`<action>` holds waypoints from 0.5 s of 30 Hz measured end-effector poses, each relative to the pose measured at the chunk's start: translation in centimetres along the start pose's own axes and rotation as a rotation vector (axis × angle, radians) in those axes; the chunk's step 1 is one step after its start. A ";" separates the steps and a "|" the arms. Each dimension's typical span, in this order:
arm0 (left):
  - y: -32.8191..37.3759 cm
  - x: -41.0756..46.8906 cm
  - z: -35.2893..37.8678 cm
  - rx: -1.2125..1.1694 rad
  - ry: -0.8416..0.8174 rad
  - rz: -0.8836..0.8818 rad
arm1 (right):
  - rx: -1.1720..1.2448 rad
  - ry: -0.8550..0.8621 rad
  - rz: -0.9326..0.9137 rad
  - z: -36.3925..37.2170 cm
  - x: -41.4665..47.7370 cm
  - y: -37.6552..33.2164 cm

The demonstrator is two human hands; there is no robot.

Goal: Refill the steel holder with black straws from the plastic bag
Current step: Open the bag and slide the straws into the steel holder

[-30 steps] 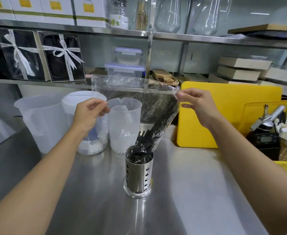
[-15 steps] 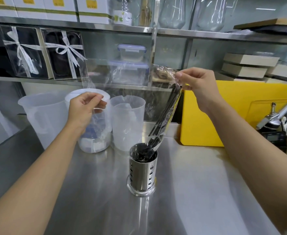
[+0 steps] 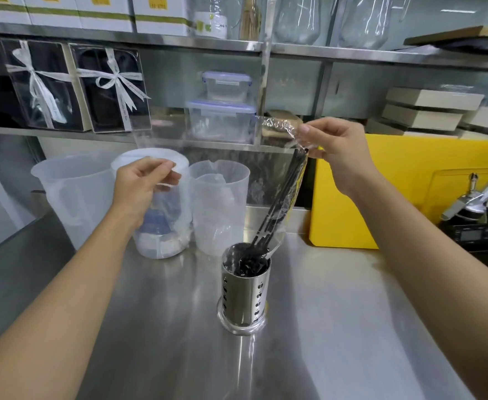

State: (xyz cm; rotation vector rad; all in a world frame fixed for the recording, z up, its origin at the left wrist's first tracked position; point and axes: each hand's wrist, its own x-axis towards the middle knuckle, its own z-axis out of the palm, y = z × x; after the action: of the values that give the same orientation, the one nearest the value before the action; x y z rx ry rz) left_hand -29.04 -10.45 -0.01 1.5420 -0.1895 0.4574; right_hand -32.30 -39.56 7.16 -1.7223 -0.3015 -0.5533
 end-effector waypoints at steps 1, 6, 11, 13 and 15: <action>0.2 0.2 0.0 -0.001 0.011 0.014 | 0.003 0.003 0.002 0.0 0.1 0.0; 0.7 0.6 0.2 -0.010 -0.030 0.053 | 0.020 0.067 -0.003 0.2 0.3 0.5; -0.5 0.1 0.2 0.094 -0.230 -0.030 | 0.071 0.151 0.041 -0.1 0.4 1.3; -0.9 0.0 0.5 0.089 -0.164 -0.019 | 0.046 0.165 0.031 -0.2 0.3 1.5; -0.9 0.2 0.5 0.064 -0.082 0.013 | 0.009 0.186 0.008 -0.2 0.2 1.6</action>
State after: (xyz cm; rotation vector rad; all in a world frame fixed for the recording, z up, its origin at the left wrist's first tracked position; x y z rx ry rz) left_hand -28.41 -10.93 -0.76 1.6245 -0.2506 0.4143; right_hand -31.37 -40.14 5.95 -1.6489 -0.1650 -0.6999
